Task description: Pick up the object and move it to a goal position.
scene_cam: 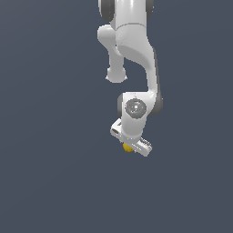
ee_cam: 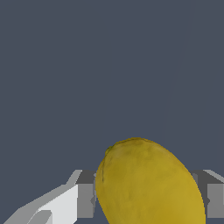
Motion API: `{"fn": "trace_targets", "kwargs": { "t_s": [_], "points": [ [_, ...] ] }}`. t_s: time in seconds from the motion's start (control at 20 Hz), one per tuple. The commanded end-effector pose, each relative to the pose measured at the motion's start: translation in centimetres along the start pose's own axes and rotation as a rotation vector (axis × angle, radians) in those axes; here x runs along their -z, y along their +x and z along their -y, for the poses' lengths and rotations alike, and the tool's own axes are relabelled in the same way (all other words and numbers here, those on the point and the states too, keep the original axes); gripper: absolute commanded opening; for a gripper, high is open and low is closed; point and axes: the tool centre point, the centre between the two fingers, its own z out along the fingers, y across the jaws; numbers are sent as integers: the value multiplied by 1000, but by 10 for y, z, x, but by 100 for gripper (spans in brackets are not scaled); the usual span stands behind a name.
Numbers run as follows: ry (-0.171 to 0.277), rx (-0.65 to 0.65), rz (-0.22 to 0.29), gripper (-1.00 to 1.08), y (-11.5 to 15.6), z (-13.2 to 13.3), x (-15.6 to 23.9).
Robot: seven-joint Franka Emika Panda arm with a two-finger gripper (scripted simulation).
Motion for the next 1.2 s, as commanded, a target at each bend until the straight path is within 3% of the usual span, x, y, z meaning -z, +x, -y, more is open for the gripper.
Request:
{"fn": "trace_targets", "kwargs": {
  "t_s": [0.0,0.4,1.15],
  "points": [
    [2,0,-1,-100,-2,-3,12],
    [2,0,-1,-100,-18,-18,71],
    [2,-1,-1,-100,-56,-57,228]
  ]
}}
